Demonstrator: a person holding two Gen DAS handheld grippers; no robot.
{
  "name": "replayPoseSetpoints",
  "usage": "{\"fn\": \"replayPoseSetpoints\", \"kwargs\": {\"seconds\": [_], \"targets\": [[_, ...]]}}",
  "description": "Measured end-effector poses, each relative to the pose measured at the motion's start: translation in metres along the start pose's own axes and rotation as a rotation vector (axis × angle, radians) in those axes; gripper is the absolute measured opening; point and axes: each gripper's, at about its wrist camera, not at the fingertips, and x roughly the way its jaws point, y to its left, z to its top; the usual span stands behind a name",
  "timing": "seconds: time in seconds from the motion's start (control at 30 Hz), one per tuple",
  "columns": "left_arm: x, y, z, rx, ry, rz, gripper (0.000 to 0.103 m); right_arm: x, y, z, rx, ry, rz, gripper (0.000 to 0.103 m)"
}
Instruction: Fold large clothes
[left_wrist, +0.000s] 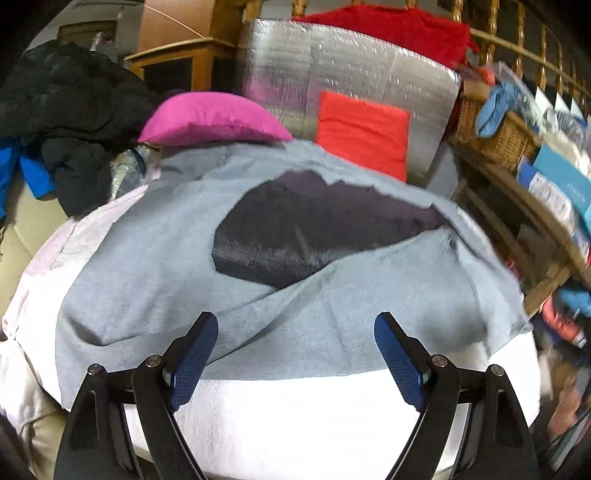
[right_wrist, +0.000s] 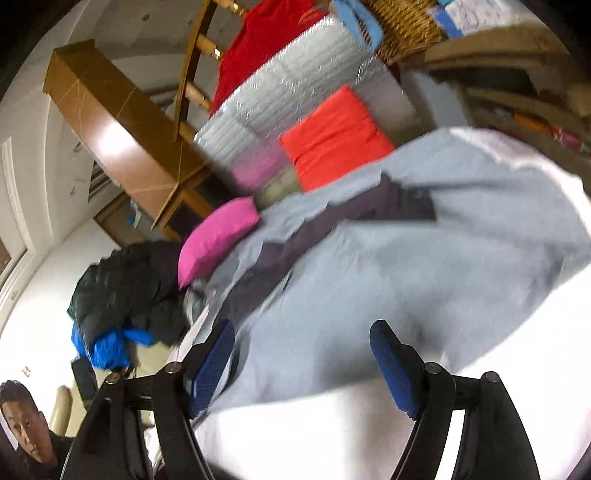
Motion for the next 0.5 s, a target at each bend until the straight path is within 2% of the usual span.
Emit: {"fn": "replayPoseSetpoints", "kwargs": {"seconds": [0.13, 0.27, 0.5], "targets": [[-0.027, -0.006, 0.000, 0.010, -0.047, -0.007, 0.087, -0.007, 0.007, -0.014, -0.011, 0.011, 0.020, 0.079], [-0.037, -0.010, -0.001, 0.014, -0.062, -0.013, 0.087, -0.025, 0.015, -0.018, -0.024, -0.003, 0.038, 0.079], [-0.047, -0.025, -0.011, 0.082, -0.088, 0.038, 0.087, -0.044, 0.030, -0.017, -0.054, -0.023, 0.053, 0.079]]}}
